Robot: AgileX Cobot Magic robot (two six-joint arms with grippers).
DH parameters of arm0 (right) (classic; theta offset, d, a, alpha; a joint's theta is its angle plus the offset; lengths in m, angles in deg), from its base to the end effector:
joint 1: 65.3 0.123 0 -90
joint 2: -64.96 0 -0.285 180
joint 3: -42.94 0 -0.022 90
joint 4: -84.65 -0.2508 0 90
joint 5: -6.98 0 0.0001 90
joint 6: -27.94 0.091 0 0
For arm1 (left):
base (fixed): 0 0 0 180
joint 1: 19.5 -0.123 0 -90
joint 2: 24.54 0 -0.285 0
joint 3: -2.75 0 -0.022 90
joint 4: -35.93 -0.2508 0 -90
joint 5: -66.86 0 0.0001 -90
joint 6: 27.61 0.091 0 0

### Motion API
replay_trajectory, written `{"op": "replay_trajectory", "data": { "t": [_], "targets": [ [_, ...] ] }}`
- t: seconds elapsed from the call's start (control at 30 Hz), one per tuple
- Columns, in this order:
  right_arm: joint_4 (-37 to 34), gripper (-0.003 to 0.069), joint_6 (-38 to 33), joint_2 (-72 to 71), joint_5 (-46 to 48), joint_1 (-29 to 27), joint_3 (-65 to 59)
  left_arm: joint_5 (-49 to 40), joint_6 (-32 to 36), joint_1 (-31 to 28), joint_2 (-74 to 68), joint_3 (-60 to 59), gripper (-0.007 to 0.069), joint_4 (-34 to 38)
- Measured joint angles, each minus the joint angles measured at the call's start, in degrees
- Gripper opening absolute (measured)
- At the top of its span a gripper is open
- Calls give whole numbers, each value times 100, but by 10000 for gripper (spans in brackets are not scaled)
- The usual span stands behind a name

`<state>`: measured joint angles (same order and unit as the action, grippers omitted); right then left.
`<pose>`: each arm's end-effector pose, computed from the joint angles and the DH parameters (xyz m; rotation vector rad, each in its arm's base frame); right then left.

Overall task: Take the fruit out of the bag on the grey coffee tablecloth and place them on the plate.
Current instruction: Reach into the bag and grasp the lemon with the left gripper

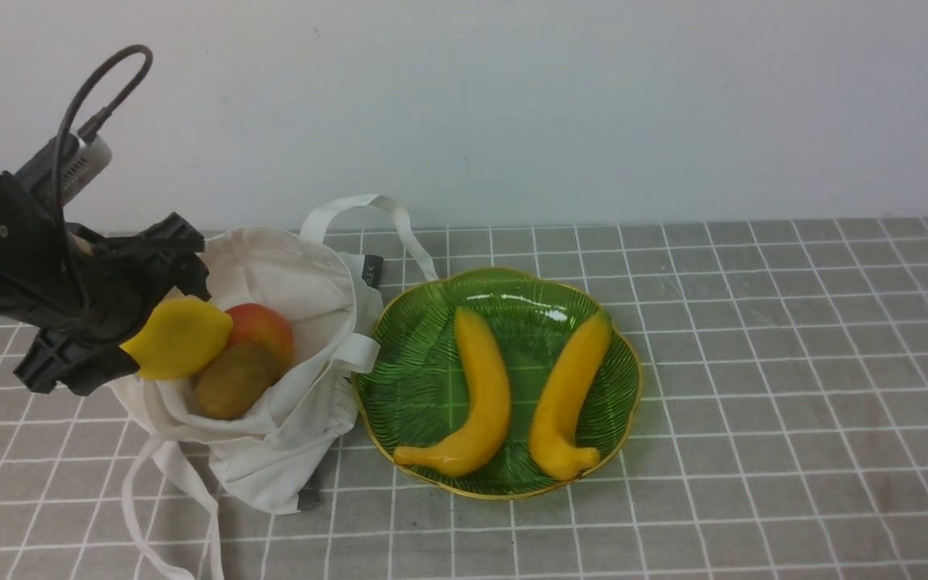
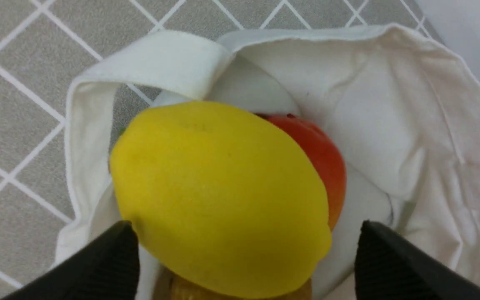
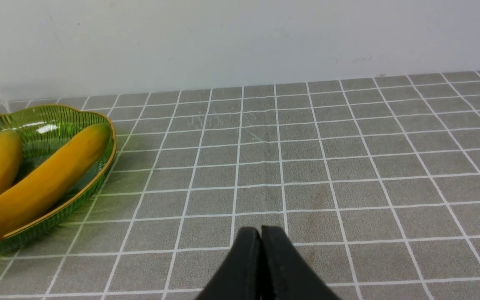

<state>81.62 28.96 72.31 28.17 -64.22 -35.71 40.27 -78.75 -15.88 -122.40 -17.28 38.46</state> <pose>0.0529 0.0027 0.1720 0.0320 1.8707 0.0772 0.3230 -0.0222 0.2334 -1.0762 2.3387 -0.4162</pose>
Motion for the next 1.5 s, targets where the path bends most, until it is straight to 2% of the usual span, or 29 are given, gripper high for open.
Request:
{"op": "replay_trajectory", "data": {
  "t": [0.13,0.23,0.37,0.5,0.53,0.63,0.7,0.73,0.83,1.0,1.07,1.17,1.23,1.3,1.4,1.43,1.5],
  "targets": [
    [0,-14,0,0,0,0,0,180,-790,0,-320,4,614,0],
    [0,-14,0,0,0,0,0,311,-1114,0,-503,11,599,-5],
    [0,-14,0,0,0,0,0,388,-1252,0,-674,11,570,-1],
    [0,-14,0,0,0,0,0,416,-1269,0,-710,11,470,-7],
    [0,-14,0,0,0,0,0,416,-1269,0,-710,11,470,-7],
    [0,-14,0,0,0,0,0,409,-1227,0,-710,11,287,-120],
    [0,-14,0,0,0,0,0,385,-1111,0,-710,11,135,-183],
    [0,-14,0,0,0,0,0,358,-1063,0,-710,11,88,-199],
    [0,-14,0,0,0,0,0,297,-900,0,-685,11,9,-204],
    [0,-14,0,0,0,0,0,197,-655,0,-458,11,-8,-253],
    [0,-14,0,0,0,0,0,88,-296,0,-253,33,-8,-253],
    [0,-14,0,0,0,0,0,-335,901,0,184,235,-8,-421],
    [0,-14,0,0,0,0,0,-745,1835,0,400,472,-6,-517],
    [0,-14,0,0,0,0,0,-1503,3192,0,573,874,3,-617],
    [0,-14,0,0,0,0,0,-2473,4709,0,601,1335,29,-622],
    [0,-14,0,0,0,0,0,-2588,4911,0,589,1390,35,-610],
    [0,-14,0,0,0,0,0,-3083,6133,0,517,1613,81,-437]
  ]
}}
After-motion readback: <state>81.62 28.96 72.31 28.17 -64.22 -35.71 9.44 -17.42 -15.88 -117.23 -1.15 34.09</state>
